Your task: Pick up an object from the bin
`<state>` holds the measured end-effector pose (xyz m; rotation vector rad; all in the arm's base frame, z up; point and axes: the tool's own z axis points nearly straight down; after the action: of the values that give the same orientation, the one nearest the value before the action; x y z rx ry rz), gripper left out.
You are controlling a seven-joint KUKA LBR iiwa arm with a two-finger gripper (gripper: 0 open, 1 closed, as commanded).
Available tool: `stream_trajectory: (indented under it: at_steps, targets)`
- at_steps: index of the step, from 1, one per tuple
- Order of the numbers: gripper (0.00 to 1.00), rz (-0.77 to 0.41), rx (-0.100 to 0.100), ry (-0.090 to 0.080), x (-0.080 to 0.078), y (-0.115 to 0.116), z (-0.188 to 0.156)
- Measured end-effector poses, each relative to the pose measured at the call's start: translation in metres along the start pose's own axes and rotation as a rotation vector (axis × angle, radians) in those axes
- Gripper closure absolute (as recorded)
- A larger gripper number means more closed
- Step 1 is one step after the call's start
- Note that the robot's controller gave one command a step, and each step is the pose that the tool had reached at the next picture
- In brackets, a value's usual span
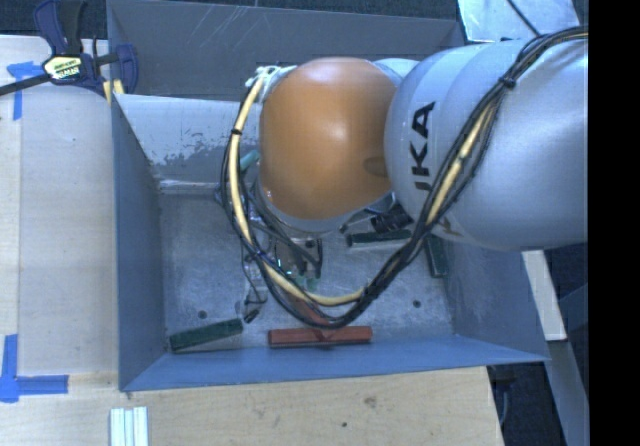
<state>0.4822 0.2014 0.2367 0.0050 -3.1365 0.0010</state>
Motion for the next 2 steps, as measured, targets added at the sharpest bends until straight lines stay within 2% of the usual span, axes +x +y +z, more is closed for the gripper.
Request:
stream_trajectory:
  at_steps: [1, 2]
  targets:
    - [0.0, -0.288, -0.002, -0.017, -0.004, 0.037, 0.167]
    - [0.0, -0.054, -0.003, -0.01, -0.005, 0.041, 0.136]
